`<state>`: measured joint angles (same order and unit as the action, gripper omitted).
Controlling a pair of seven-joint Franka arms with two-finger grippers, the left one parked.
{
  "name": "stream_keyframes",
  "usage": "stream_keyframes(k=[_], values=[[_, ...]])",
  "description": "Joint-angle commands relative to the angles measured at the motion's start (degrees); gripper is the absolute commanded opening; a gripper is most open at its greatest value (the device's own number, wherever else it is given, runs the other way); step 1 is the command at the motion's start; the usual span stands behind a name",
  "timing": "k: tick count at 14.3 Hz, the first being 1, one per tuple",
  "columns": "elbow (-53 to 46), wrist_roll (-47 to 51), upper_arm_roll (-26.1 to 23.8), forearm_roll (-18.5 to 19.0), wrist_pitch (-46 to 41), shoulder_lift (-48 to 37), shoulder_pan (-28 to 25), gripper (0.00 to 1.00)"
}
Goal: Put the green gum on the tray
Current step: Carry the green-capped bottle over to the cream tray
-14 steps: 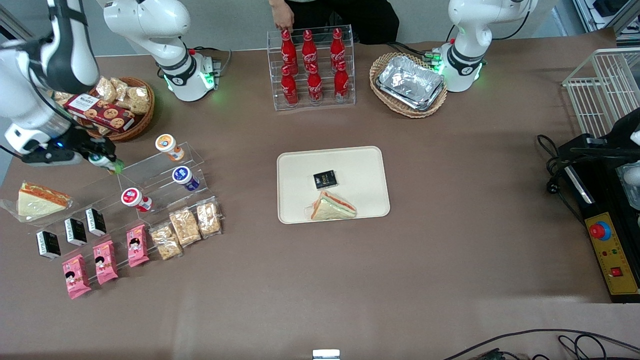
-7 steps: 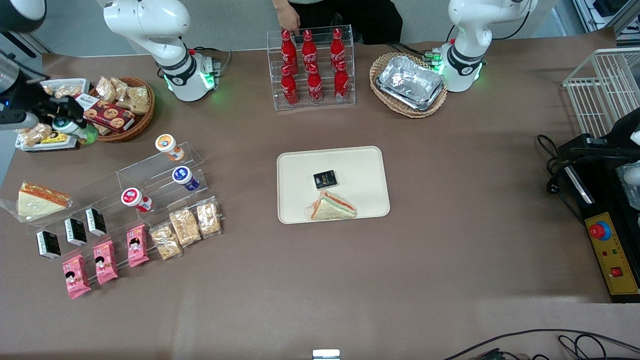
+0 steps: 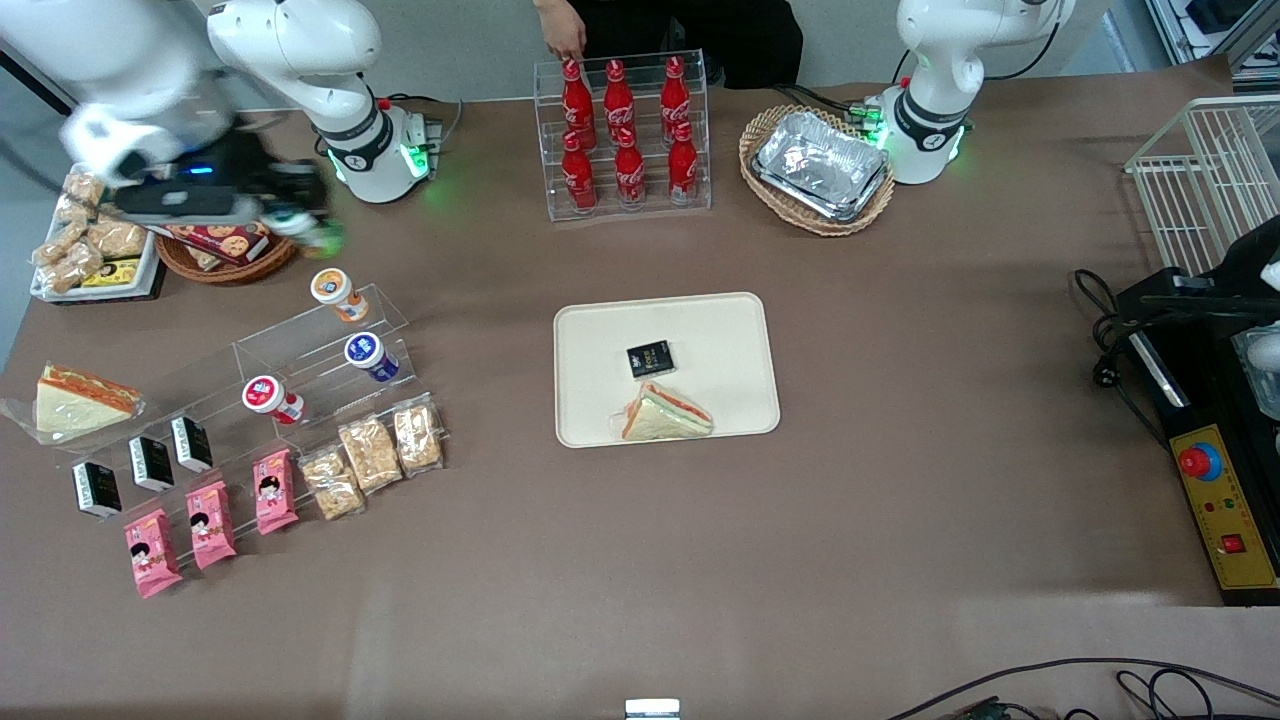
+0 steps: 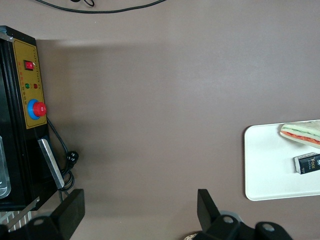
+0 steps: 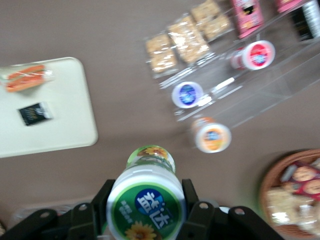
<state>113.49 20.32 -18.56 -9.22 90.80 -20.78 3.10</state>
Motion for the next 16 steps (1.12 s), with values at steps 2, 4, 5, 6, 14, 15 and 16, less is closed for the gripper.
stream_keyframes(k=[2, 4, 5, 6, 14, 15, 16], values=[[-1.0, 19.62, -14.53, -2.65, 11.56, 10.47, 0.42, 0.32], [1.81, 25.71, -19.47, -2.04, 20.08, 15.57, 0.42, 0.32], [3.82, 26.52, -21.67, -1.77, 24.65, 17.68, 0.33, 0.32], [5.67, 26.7, -22.21, -1.42, 28.87, 19.71, 0.33, 0.32], [6.83, 41.6, -22.22, 19.64, 44.37, 39.92, -5.46, 0.32], [6.83, 44.25, -22.22, 22.9, 45.42, 40.98, -6.26, 0.32], [6.75, 46.28, -22.22, 24.76, 46.31, 42.47, -6.96, 0.32]])
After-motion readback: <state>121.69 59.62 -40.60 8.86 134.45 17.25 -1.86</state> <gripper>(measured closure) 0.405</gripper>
